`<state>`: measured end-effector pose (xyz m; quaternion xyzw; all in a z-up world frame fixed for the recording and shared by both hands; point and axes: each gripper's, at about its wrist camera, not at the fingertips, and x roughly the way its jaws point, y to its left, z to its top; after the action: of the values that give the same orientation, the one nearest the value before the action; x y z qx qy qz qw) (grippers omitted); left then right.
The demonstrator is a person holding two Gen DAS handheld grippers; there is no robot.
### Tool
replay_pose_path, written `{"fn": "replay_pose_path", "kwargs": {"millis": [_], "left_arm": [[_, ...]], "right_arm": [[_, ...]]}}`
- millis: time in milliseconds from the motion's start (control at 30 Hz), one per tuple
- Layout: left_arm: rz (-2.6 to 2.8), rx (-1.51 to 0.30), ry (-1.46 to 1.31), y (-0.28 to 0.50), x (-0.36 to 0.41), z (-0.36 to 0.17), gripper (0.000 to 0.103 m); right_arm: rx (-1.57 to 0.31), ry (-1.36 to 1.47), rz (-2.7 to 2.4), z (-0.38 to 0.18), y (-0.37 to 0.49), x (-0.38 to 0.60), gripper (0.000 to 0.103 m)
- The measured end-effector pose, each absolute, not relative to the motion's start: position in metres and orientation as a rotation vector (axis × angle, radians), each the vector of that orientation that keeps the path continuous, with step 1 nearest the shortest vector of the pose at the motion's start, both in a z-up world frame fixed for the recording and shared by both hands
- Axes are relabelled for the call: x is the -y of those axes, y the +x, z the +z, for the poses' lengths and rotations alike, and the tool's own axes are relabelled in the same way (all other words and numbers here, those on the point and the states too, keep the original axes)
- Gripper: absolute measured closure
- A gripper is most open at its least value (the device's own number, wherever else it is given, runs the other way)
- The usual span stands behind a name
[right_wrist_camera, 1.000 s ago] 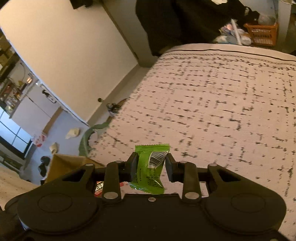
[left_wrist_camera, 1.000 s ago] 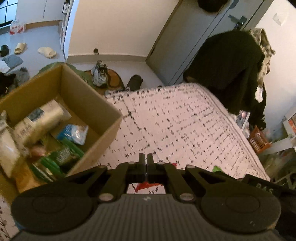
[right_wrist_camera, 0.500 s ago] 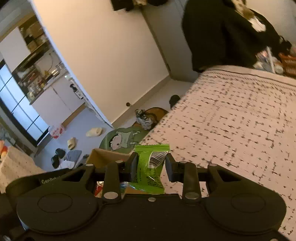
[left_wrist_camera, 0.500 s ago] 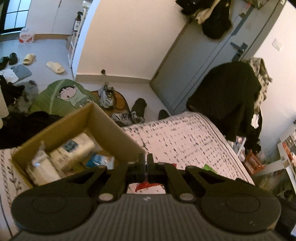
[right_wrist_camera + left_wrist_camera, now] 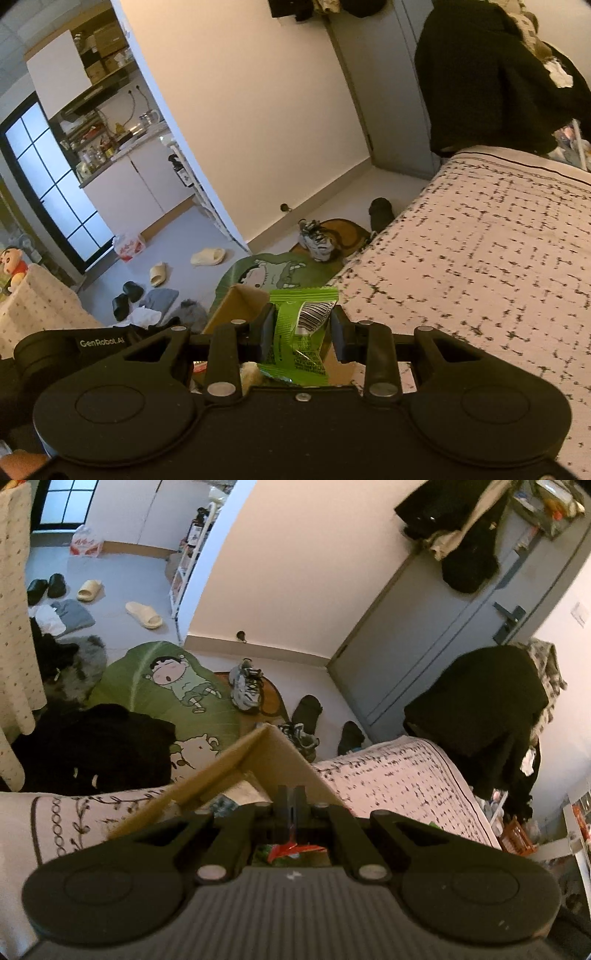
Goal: Organize snacks
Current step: 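Carry the red bar and green pack over the cardboard box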
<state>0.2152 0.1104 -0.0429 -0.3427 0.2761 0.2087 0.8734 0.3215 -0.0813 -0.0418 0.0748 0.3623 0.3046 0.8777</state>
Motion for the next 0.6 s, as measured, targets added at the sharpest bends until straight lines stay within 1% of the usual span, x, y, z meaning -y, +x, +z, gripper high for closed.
{"fn": "replay_pose_path", "kwargs": {"millis": [167, 400, 467, 500, 600], "left_arm": [[0.44, -0.576, -0.752, 0.207, -0.13, -0.052, 0.103], [0.419, -0.605, -0.801, 0.209, -0.14, -0.067, 0.103], [0.428, -0.616, -0.837, 0.208, -0.145, -0.072, 0.102], [0.429, -0.623, -0.841, 0.208, -0.146, -0.073, 0.1], [0.44, -0.637, -0.828, 0.208, -0.147, -0.076, 0.1]], "right_arm": [[-0.745, 0.153, 0.657, -0.046, 0.319, 0.064, 0.072], [-0.782, 0.128, 0.675, -0.061, 0.318, 0.051, 0.072], [-0.785, 0.127, 0.68, -0.062, 0.317, 0.049, 0.072], [-0.785, 0.125, 0.683, -0.062, 0.317, 0.047, 0.072], [-0.774, 0.123, 0.689, -0.062, 0.316, 0.045, 0.072]]}}
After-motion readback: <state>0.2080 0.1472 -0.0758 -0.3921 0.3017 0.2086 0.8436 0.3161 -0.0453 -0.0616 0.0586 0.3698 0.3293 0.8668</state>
